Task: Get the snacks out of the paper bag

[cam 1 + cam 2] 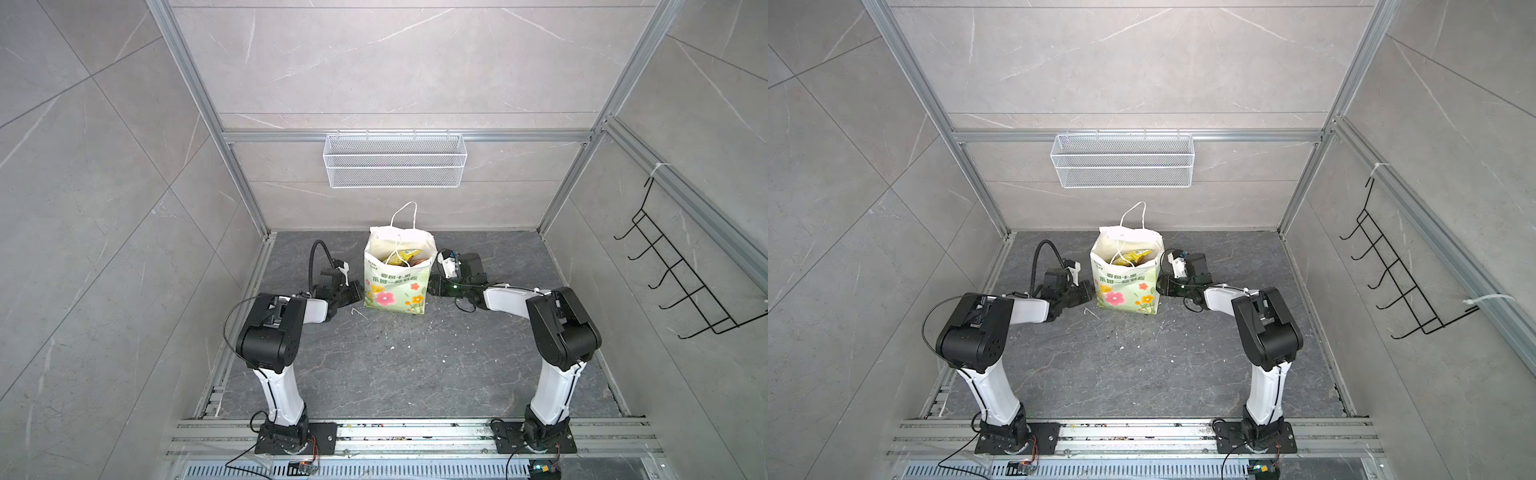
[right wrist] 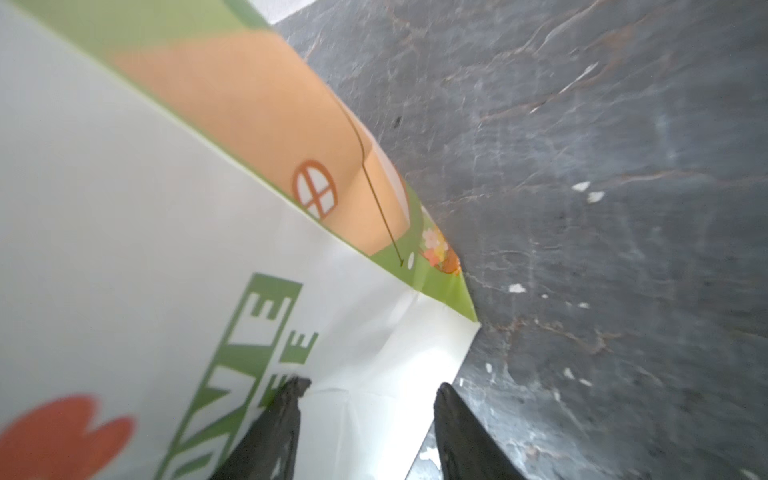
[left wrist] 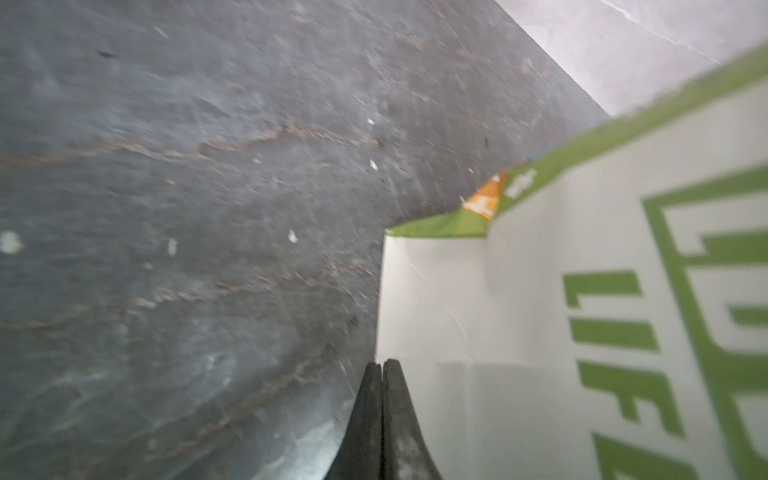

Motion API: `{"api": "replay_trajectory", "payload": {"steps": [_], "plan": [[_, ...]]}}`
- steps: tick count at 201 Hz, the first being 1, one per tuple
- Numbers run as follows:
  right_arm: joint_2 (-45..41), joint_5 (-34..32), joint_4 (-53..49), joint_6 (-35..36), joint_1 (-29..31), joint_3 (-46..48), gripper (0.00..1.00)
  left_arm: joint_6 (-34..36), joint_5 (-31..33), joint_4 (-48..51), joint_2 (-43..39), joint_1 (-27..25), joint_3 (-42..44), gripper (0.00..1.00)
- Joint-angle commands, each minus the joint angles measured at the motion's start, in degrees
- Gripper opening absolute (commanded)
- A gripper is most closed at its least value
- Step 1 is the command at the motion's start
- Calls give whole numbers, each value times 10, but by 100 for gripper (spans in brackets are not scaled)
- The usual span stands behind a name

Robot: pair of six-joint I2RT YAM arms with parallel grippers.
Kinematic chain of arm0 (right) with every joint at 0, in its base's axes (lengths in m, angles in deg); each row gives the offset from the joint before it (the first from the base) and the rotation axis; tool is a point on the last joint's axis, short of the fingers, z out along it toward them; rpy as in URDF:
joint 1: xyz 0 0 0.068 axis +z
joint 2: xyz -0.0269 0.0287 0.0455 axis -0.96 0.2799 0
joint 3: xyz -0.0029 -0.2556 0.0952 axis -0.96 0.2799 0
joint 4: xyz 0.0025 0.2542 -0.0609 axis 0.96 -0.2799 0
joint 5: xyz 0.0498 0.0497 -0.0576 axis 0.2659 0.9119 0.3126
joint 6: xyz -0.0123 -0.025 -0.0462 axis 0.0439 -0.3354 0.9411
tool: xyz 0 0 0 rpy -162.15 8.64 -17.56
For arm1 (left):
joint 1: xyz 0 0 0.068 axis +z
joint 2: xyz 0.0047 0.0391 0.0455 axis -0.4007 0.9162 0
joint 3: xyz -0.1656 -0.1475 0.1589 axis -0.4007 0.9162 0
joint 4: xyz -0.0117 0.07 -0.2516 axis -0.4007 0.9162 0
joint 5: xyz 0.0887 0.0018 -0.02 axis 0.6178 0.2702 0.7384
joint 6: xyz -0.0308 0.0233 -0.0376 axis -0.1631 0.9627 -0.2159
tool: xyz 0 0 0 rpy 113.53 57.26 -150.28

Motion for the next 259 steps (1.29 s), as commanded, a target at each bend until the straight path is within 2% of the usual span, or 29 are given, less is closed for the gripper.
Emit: {"api": "replay_trajectory", "payload": {"steps": [1,27,52,64,70,76,93,107,124,145,171,191,203,208,225,236,249,259], "plan": [[-70,-70,-32,-3,1,9,58,24,-70,-36,-37,-3,12,0],[-126,-145,-94,3,-14,5,64,22,-84,-39,-67,-8,48,0],[-172,-210,-153,38,-23,-11,70,18,-91,-38,-109,-11,83,0],[-198,-238,-144,29,-32,-1,84,18,-108,-26,-125,-11,87,0],[-213,-245,-120,3,-43,15,98,17,-121,-29,-134,-11,91,0],[-227,-223,-85,-35,-63,42,99,15,-131,-34,-144,-13,95,0],[-226,-56,24,-128,-135,74,99,7,-142,-33,-161,-22,96,0],[-207,35,26,-131,-159,45,98,15,-146,20,-167,-25,74,0],[-205,45,-61,-91,-159,-6,82,20,-118,49,-206,-24,71,0],[-234,31,-81,-86,-159,-15,75,44,-72,126,-276,-22,45,0],[-241,35,-173,-51,-151,-76,71,83,-26,260,-340,-19,-48,1],[-236,8,-247,-2,-122,-128,70,115,-1,390,-325,-15,-177,6],[-236,-19,-268,17,-101,-145,71,142,-11,467,-284,-15,-272,14],[-237,-24,-268,21,-97,-148,71,150,-12,494,-264,-15,-311,24],[-238,-34,-261,20,-86,-148,71,182,-14,567,-194,-16,-429,27],[-240,-35,-256,17,-82,-145,71,201,-29,596,-154,-18,-487,45],[-242,-35,-251,13,-79,-138,71,233,-22,633,-109,-26,-549,51],[-246,-35,-251,11,-79,-129,71,266,-9,664,-72,-35,-597,61]]}}
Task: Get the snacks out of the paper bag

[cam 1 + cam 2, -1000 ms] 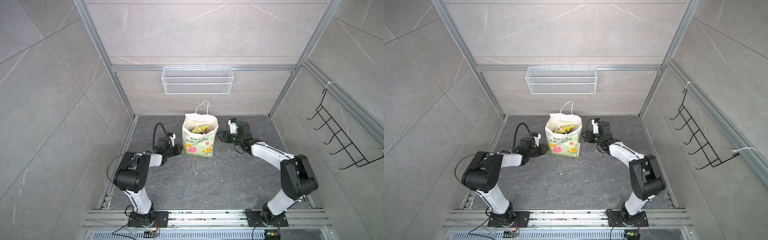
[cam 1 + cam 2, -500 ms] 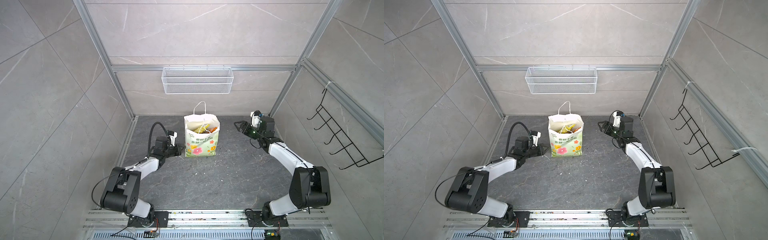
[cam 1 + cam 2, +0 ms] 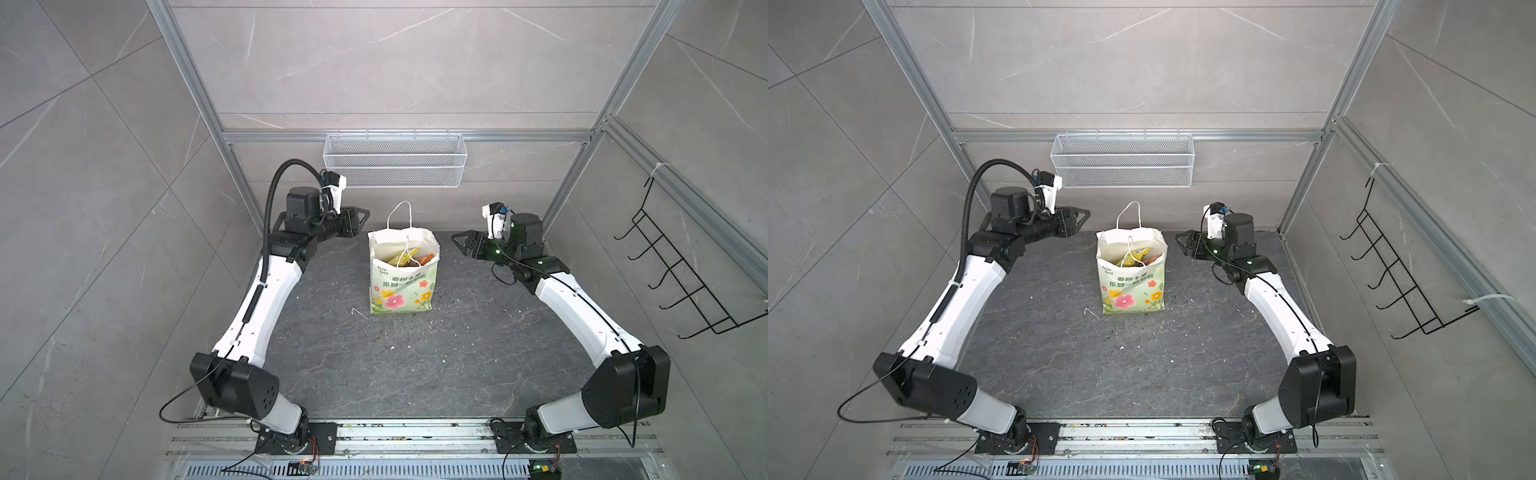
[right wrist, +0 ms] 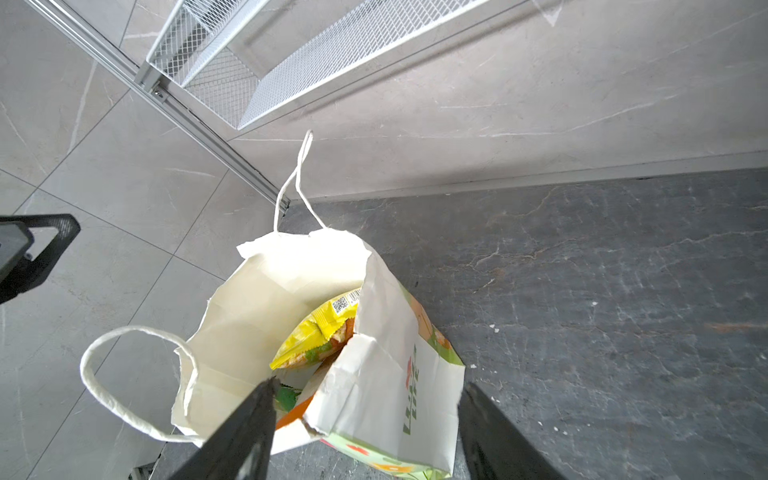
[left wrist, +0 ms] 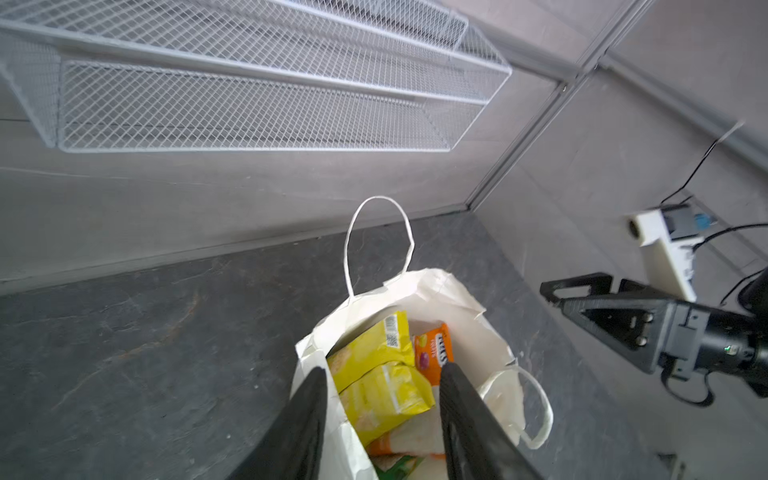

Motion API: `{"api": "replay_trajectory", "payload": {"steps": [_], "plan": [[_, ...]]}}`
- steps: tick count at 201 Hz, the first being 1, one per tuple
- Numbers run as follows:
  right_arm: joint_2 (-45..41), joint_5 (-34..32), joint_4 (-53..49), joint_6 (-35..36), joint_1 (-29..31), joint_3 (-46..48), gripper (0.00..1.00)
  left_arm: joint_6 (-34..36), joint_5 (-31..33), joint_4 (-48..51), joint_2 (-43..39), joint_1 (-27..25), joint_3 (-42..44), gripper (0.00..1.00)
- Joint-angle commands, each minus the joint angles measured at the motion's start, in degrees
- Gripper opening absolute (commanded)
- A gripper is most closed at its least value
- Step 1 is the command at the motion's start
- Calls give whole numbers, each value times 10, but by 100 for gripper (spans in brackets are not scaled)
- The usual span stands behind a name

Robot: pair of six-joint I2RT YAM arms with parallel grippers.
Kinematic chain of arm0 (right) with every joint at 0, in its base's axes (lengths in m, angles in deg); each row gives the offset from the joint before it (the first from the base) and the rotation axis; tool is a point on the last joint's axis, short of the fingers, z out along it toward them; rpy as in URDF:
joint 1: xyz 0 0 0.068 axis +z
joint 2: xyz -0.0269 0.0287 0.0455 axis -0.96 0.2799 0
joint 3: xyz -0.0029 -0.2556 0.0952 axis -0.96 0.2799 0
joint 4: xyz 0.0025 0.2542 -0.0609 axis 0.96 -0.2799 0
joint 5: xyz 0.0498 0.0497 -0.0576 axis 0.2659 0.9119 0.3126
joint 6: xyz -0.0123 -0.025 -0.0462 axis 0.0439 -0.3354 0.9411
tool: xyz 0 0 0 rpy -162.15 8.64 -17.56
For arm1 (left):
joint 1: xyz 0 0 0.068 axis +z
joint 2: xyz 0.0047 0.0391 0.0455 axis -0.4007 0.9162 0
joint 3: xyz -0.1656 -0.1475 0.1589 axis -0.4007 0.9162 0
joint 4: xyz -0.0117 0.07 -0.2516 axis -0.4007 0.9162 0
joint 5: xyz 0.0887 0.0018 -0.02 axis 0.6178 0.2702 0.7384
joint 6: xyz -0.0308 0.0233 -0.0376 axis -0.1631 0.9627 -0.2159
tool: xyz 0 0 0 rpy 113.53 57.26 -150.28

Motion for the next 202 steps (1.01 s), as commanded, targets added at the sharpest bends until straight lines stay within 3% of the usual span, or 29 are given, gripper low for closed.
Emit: {"api": "replay_trajectory", "payload": {"steps": [1,42,93,121,152,202], "plan": [[-14,-17,-20,12,0,9,71,94,12,152,86,-15,-85,62],[-34,-14,-26,21,2,40,71,211,10,217,203,-21,-217,70],[-41,-15,-40,39,1,48,72,287,-43,262,294,-22,-345,71],[-40,-10,-36,39,2,51,73,329,-29,289,331,-22,-393,70],[-35,-2,-29,33,2,53,72,369,-56,320,362,-22,-440,70],[-40,5,-15,20,1,66,72,387,-63,325,391,-25,-464,73]]}}
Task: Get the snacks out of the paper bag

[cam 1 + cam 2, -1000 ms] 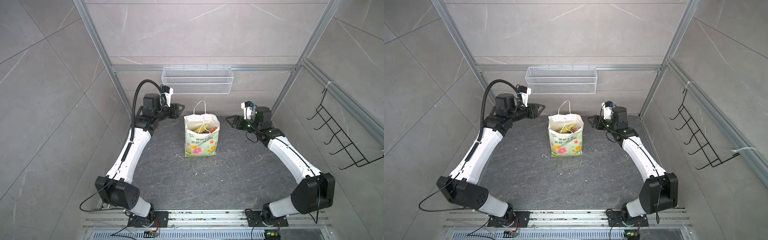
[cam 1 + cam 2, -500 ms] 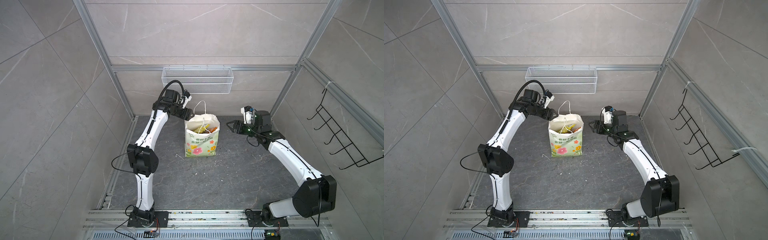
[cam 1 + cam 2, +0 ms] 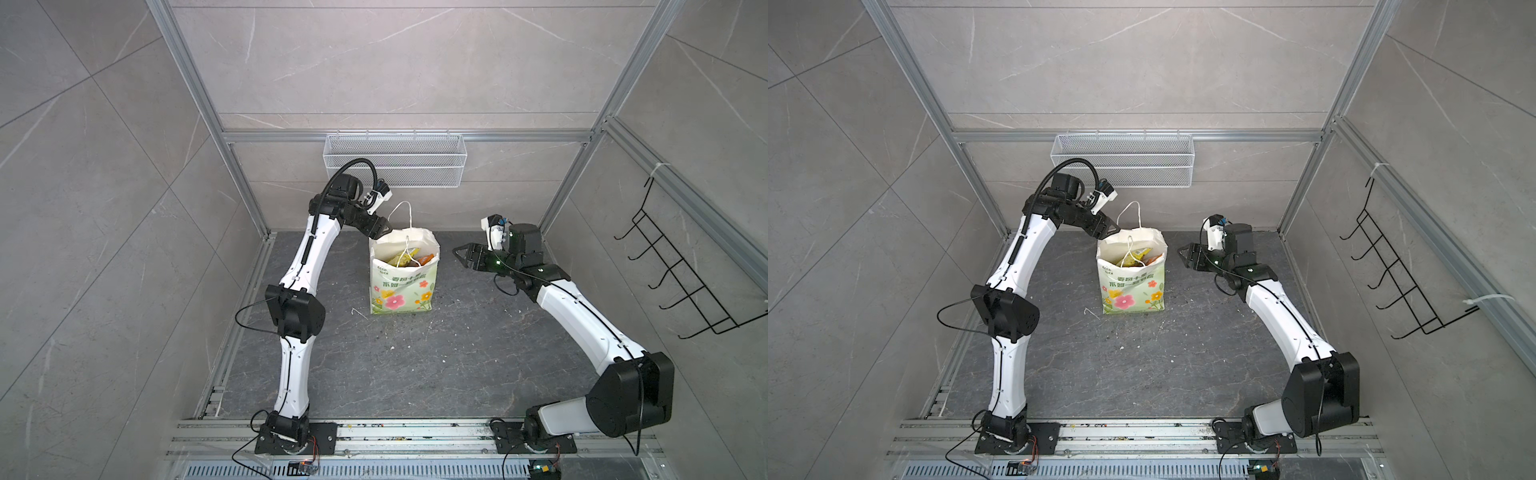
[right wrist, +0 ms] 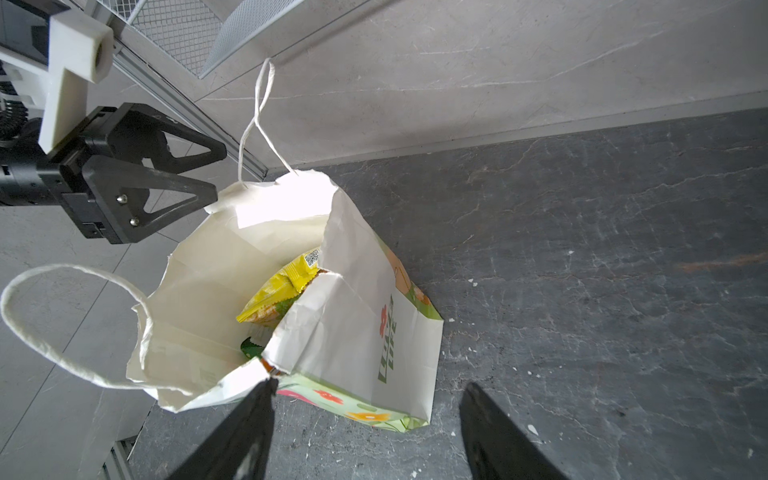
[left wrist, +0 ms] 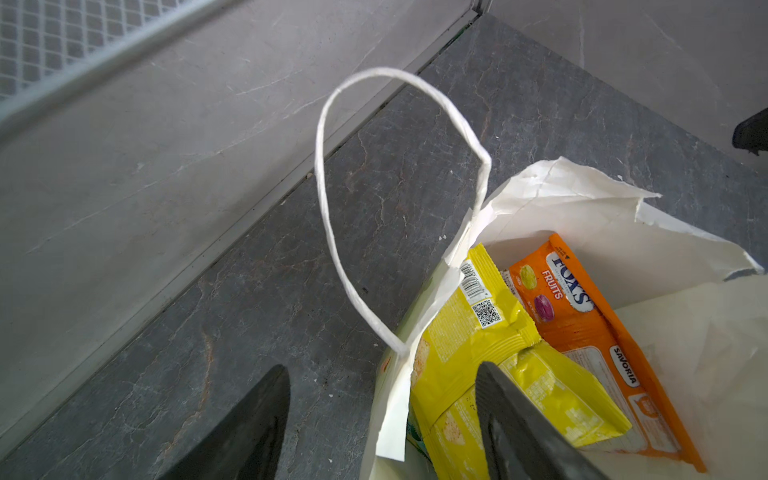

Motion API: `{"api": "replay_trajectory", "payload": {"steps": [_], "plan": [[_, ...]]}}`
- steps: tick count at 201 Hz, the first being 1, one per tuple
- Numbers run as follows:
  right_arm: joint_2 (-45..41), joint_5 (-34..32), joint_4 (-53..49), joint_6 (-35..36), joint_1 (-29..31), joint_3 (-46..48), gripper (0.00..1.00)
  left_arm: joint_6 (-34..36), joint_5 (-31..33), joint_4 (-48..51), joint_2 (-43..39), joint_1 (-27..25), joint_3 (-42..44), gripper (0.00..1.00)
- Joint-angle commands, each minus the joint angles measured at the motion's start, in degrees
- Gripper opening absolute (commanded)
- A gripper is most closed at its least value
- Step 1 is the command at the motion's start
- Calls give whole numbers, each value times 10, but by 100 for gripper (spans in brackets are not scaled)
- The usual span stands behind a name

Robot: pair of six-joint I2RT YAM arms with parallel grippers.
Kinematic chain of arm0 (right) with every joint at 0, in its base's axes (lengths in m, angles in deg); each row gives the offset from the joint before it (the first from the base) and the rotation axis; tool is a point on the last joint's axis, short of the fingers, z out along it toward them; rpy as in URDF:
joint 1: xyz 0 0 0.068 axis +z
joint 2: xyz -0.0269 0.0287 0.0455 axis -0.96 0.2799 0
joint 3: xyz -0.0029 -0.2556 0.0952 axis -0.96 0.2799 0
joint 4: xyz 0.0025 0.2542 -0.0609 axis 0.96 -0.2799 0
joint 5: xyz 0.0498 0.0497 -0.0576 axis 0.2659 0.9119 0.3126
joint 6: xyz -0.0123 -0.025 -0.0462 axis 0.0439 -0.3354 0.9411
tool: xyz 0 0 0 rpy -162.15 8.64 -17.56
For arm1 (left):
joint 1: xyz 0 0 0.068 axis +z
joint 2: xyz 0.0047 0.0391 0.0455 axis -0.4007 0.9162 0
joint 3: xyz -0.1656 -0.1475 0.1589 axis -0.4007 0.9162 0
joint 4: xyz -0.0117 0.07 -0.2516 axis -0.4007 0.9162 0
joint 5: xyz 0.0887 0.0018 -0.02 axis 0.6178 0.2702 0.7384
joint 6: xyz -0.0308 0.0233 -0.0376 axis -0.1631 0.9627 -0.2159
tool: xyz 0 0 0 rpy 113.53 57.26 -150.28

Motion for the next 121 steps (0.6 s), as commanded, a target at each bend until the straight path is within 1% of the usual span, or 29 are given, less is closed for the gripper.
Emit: {"api": "replay_trajectory", "payload": {"steps": [1,21,40,61,68,86,91,109,121], "plan": [[-13,13,14,-7,1,13,72,30,-19,17,13,-3,-23,73],[-17,13,15,-9,1,17,72,42,-23,23,23,-8,-23,72],[-19,13,13,-7,1,18,72,54,-27,30,30,-15,-24,65],[-19,11,13,-8,1,19,72,69,-30,35,35,-20,-23,62],[-19,11,14,-8,1,19,72,72,-28,37,35,-21,-24,54],[-19,12,15,-11,1,17,72,77,-23,38,33,-26,-25,28],[-19,14,15,-12,1,17,72,79,-20,38,31,-28,-24,22],[-19,17,17,-14,1,14,72,86,-16,38,23,-35,-21,19],[-22,18,17,-13,2,13,72,94,-16,39,19,-38,-19,13]]}}
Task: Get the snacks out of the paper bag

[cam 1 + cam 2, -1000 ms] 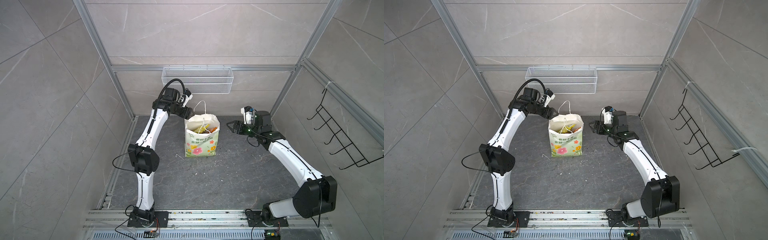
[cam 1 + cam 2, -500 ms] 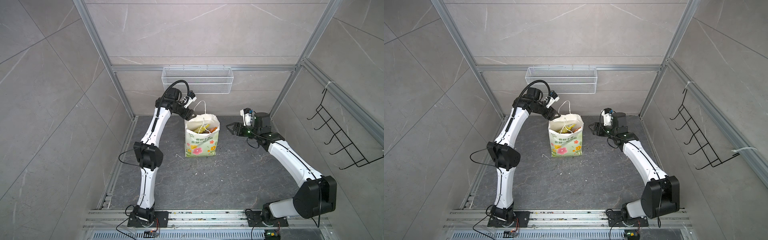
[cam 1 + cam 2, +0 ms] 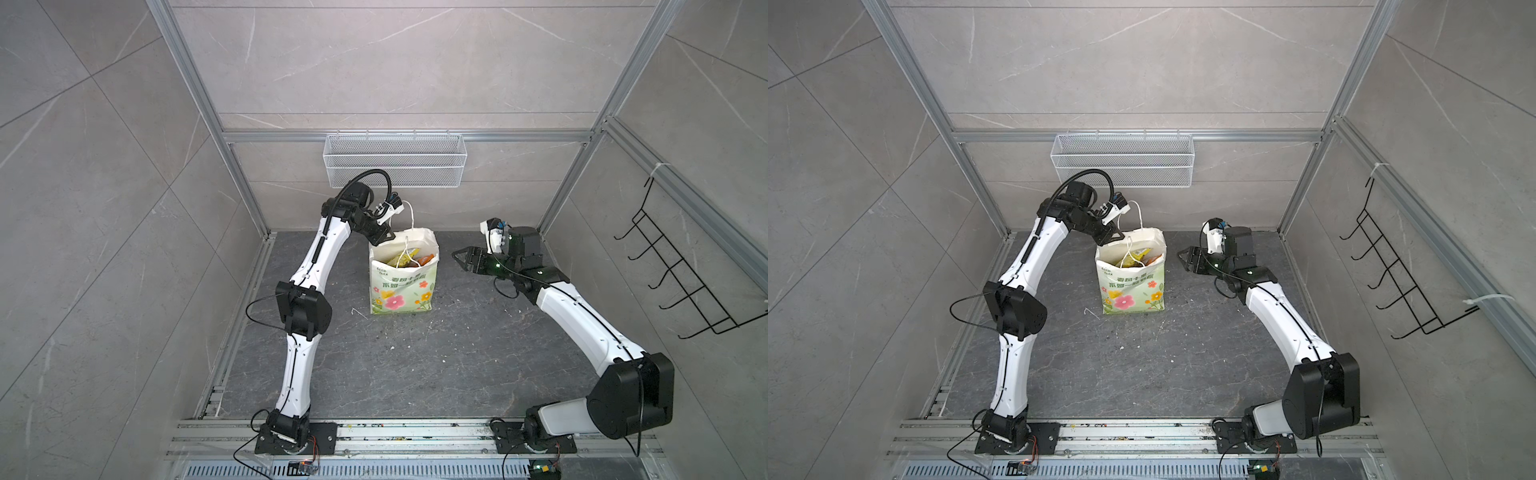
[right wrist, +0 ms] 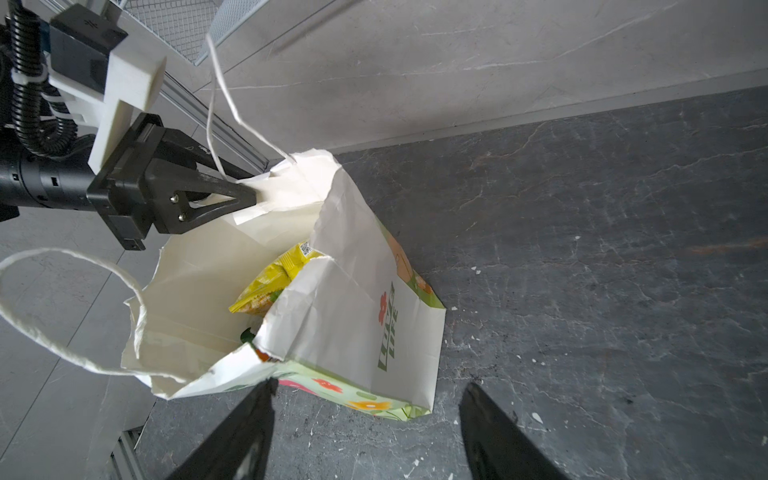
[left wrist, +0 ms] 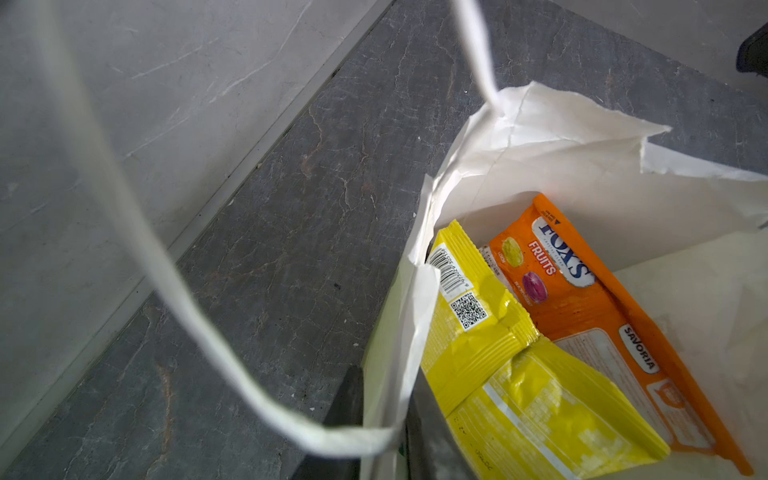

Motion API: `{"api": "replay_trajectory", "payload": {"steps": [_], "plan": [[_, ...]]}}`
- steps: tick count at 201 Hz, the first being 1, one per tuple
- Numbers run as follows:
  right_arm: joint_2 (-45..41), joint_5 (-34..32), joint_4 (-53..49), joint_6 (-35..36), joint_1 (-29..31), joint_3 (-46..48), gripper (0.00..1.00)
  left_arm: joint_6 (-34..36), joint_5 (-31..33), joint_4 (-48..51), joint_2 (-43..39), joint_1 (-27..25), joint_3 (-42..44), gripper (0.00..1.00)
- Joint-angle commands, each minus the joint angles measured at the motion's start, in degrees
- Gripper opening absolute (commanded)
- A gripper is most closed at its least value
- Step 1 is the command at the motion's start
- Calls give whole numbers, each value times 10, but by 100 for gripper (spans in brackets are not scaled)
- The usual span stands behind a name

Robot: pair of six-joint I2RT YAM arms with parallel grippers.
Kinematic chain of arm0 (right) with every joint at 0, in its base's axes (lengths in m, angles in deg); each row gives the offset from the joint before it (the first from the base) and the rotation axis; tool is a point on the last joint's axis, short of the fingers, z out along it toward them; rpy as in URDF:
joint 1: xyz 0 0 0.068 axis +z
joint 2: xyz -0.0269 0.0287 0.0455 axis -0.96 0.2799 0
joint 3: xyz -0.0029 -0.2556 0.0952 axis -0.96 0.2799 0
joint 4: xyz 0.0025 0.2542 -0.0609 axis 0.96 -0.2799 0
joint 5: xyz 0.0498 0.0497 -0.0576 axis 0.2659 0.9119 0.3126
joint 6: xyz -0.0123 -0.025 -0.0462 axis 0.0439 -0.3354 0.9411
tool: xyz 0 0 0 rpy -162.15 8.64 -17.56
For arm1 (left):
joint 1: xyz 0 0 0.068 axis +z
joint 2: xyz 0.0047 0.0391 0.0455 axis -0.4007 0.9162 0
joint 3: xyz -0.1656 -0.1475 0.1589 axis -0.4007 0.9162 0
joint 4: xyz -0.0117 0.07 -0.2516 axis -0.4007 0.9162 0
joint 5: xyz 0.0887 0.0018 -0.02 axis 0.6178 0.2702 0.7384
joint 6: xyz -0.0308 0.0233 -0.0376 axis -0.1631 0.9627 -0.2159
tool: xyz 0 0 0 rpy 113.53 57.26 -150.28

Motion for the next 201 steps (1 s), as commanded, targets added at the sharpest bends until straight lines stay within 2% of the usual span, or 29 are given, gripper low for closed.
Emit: {"api": "replay_trajectory", "payload": {"steps": [1,14,26,65,93,110,139,174,201], "plan": [[-17,10,15,-8,2,-2,72,24,-5,10,-12,-9,-16,12],[-19,8,10,-4,4,-6,72,28,-3,10,-16,-12,-15,2],[-23,5,3,1,6,-12,72,34,-3,14,-19,-14,-13,0],[-37,5,-15,24,14,-24,71,44,5,15,-39,-22,1,0],[-55,6,-42,70,46,-39,68,37,3,-3,-73,-29,25,0],[-66,-3,-59,88,70,-49,62,28,4,-32,-109,-36,62,0],[-66,-3,-96,89,98,-85,44,23,0,-76,-172,-55,131,0],[-63,-10,-110,74,151,-105,36,17,24,-111,-229,-89,204,0],[-60,-37,-113,69,187,-94,35,11,46,-152,-273,-114,272,0]]}}
